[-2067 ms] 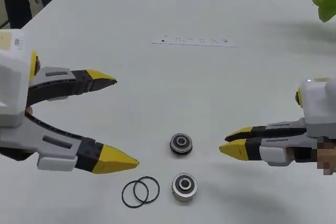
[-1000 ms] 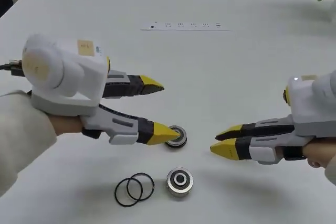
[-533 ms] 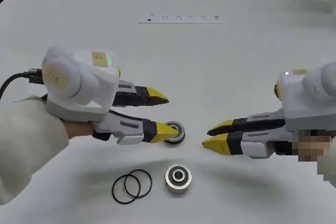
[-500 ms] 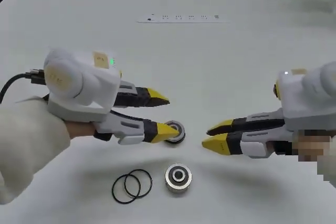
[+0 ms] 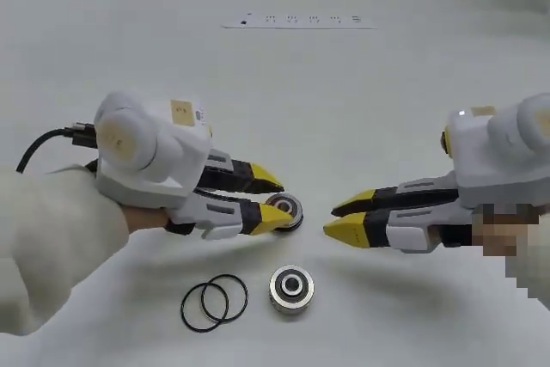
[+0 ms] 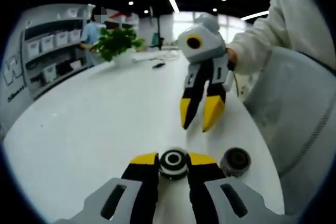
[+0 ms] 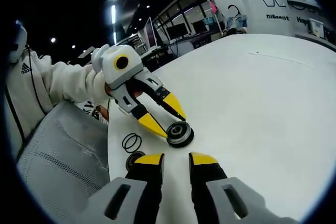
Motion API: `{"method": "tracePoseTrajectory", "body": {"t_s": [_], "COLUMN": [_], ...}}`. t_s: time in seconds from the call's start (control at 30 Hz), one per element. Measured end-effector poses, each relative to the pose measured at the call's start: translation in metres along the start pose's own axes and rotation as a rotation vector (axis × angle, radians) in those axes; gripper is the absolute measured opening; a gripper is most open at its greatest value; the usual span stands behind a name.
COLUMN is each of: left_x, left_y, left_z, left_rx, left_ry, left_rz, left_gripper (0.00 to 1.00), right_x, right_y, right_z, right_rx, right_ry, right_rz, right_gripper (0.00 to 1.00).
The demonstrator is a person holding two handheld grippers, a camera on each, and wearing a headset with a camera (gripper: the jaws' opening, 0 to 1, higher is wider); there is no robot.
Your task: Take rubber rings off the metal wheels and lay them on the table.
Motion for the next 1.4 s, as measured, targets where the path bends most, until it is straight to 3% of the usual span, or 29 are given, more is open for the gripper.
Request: {"method": "tracePoseTrajectory", "body": {"t_s": [0.37,0.6,1.4], "left_x": [0.001,0.002,0.008], "left_y": [0.001,0.0,0.002], "left_z": [-0.002,-0.002,-0.002], "left_rx": [0.0,0.001,0.006], "left_ry": [-0.003,-0.019,-0.017], "left_rz": [-0.006,-0.001,-0.019], "left_gripper": [0.15,0.15,0.14], "right_x": [0.001,0.001,0.007], "right_y": [0.003,0.006,0.039], "right_z": [0.003,0.007,0.002], "right_rx": [0.0,0.005,-0.064], "right_ry": [-0.011,-0.032,-0.326], "right_rz": [0.003,0.001,0.014], "right_gripper": [0.16,0.16,0.24]}}
Point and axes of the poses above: the centre of the closed fingertips' face, and the gripper's own axes: y roughly forward along the fingers, x roughly to its right, z roughly out of its top, the point moved 4 cm from there along -y, roughly backward along the fingers
